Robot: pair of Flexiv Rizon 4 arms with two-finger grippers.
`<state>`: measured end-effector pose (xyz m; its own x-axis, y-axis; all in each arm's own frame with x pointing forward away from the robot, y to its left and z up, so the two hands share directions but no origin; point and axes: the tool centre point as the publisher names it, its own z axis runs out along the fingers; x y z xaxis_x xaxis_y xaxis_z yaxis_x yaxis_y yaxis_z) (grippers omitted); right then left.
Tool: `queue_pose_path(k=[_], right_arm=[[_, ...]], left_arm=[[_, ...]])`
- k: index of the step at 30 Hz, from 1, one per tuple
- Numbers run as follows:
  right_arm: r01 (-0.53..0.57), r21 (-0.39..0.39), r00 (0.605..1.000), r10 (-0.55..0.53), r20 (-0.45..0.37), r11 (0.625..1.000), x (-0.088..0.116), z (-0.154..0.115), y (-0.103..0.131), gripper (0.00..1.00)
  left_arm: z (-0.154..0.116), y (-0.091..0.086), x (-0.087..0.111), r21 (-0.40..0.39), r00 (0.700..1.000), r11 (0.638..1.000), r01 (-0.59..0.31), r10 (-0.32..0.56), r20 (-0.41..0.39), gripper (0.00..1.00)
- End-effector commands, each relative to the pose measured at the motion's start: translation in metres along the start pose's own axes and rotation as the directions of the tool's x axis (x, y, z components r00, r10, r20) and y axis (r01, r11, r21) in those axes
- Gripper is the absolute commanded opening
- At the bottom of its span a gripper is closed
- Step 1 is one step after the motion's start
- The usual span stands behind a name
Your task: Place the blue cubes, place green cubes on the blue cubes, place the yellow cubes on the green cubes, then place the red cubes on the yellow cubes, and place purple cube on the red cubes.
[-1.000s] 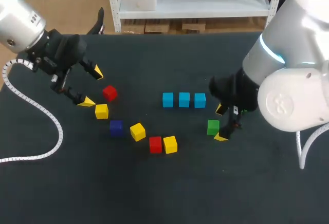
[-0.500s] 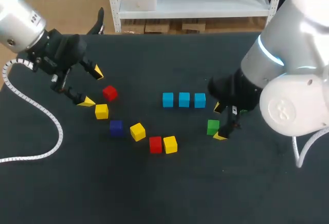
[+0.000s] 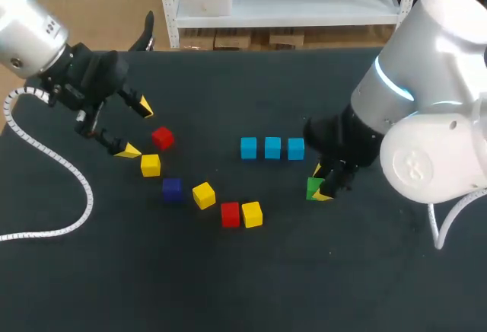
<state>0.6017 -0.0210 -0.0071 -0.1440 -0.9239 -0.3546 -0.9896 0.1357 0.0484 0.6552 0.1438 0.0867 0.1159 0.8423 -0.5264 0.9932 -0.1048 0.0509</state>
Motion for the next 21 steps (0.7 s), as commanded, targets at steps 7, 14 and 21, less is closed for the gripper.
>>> queue_pose_path(k=[7,14,21], right_arm=[[-0.005,0.020,1.000,0.005,-0.017,1.000,-0.012,-0.027,-0.009,0.00],[0.011,0.042,1.000,-0.010,-0.013,0.999,-0.030,-0.054,-0.020,0.00],[0.034,0.037,0.999,-0.034,-0.016,0.999,-0.050,-0.055,-0.040,0.00]], left_arm=[[0.000,-0.001,0.001,-0.002,1.000,1.000,-0.003,0.003,0.003,1.00],[0.000,-0.001,0.001,-0.002,1.000,1.000,-0.003,0.003,0.003,1.00],[0.000,-0.001,0.001,-0.002,1.000,1.000,-0.003,0.003,0.003,1.00]])
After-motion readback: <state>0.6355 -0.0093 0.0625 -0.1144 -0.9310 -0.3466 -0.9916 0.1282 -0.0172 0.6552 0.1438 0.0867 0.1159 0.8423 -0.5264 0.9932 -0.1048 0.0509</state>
